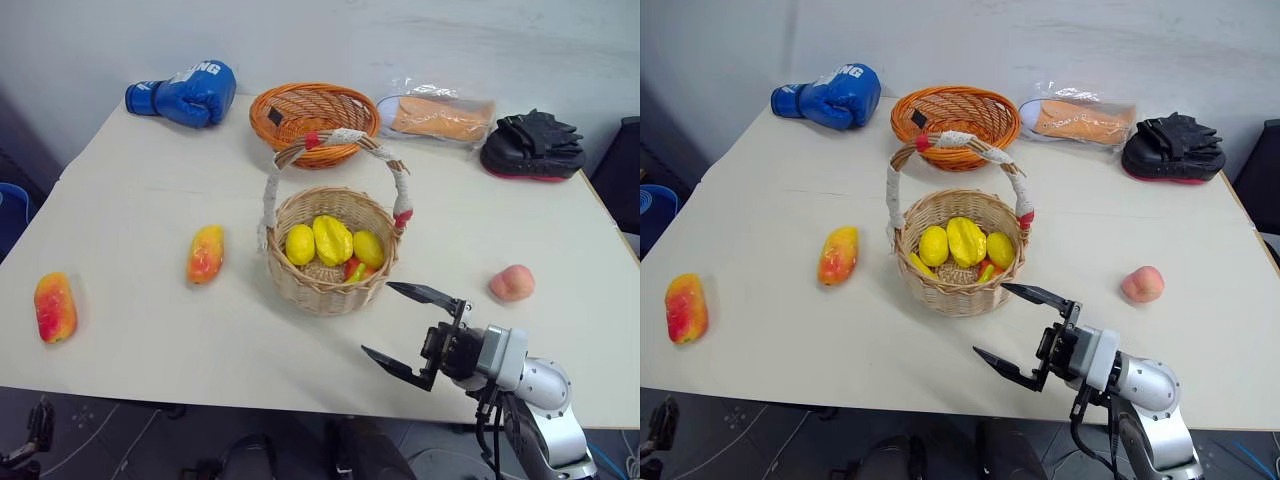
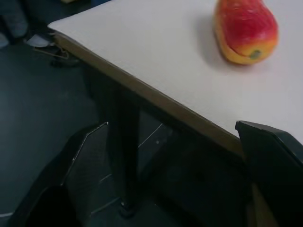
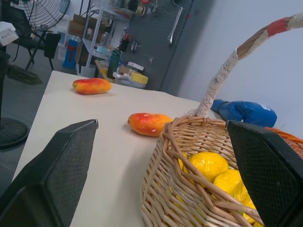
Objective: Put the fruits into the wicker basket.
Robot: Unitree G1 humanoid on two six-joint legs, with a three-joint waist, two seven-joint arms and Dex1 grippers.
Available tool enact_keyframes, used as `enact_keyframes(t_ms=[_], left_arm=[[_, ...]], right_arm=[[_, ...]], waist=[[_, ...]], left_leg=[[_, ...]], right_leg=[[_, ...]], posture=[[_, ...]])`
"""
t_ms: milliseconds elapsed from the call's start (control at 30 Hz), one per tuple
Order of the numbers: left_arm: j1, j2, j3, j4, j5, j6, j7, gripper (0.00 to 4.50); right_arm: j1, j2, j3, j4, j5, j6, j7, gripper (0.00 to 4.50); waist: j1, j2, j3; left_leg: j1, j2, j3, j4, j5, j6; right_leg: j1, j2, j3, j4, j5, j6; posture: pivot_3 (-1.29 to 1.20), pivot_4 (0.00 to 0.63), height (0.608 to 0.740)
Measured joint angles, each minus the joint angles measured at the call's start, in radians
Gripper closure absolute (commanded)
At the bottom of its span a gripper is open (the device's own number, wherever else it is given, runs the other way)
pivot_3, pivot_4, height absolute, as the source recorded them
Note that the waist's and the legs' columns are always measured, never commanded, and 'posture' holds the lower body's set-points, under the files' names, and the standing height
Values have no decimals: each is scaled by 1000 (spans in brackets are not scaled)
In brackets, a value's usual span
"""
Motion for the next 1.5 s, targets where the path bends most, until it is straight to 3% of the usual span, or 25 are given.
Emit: enact_keyframes(t_ms=[133, 300, 433, 633, 867, 933, 1067, 1233, 1333, 1400, 1500], left_arm=[[-69, 188, 53, -4, -113, 84, 3, 0], [-132, 496, 59, 99, -117, 297, 16, 0], [-245, 617, -20, 217, -73, 386, -24, 0], [-398, 642, -182, 372, 46, 394, -73, 0], [-457, 598, -213, 399, 89, 413, -97, 2109], [-458, 579, -209, 394, 88, 404, -118, 2522], [-451, 500, -170, 389, 53, 346, -221, 2574], [-412, 521, -178, 181, 10, 262, -469, 2574], [-437, 585, -248, 20, -57, 276, -594, 2574], [-560, 629, -382, -57, -83, 313, -645, 2574], [-762, 611, -559, -99, -84, 345, -638, 2574]], right_arm=[[6, 0, 10, 9, 1, 0, -1, 33], [13, 5, 22, 14, -6, 2, -15, 33], [-9, 15, 36, 16, -24, 4, -31, 33], [-27, 28, 38, 16, -35, 22, -69, 33], [-30, 31, 41, 16, -60, 23, -104, 0], [-28, 31, 41, 16, -69, 23, -115, 0], [4, 28, 27, 17, -83, 19, -131, 0], [49, 48, -25, 21, -96, 16, -208, 0], [66, 74, -58, 19, -111, 19, -276, 0], [91, 82, -91, 6, -131, 32, -332, 0], [128, 86, -104, -30, -156, 43, -381, 0]], waist=[[2, 1, 0], [-6, 2, 1], [-7, 8, 5], [-10, 8, 4], [-4, 9, 5], [-3, 9, 5], [-2, 8, 4], [4, 7, 3], [14, 11, 4], [26, 16, 6], [26, 19, 6]], left_leg=[[0, 0, 0, -1, 0, -2], [1, 1, -1, -2, 1, -1], [0, 1, -2, -3, 1, -3], [-1, 3, -2, -5, 0, -7], [-1, 4, -3, -4, -1, -8], [-1, 4, -3, -3, -1, -7], [-1, 4, -4, -3, 0, -7], [-1, 3, -5, -3, -1, -9], [-1, 1, -5, -3, -2, -12], [-1, 0, -5, -3, 0, -10], [-1, -1, -5, -3, 3, -5]], right_leg=[[1, -2, -2, 0, 0, -2], [-1, -2, -6, 3, 2, 1], [-2, -3, -8, 4, 2, 2], [-5, -3, -13, 6, 3, 4], [-5, -3, -16, 7, 2, 4], [-4, -3, -16, 8, 2, 4], [-4, -4, -17, 9, 2, 4], [-3, -5, -18, 8, 2, 4], [-2, -7, -18, 8, 2, 4], [-1, -8, -19, 8, 2, 5], [-1, -8, -19, 8, 3, 7]], posture=[[0, 150, 740], [0, 150, 740], [0, 150, 740], [0, 150, 740], [0, 150, 740], [0, 150, 740], [0, 150, 740], [0, 150, 740], [0, 150, 740], [0, 150, 740], [0, 150, 740]])
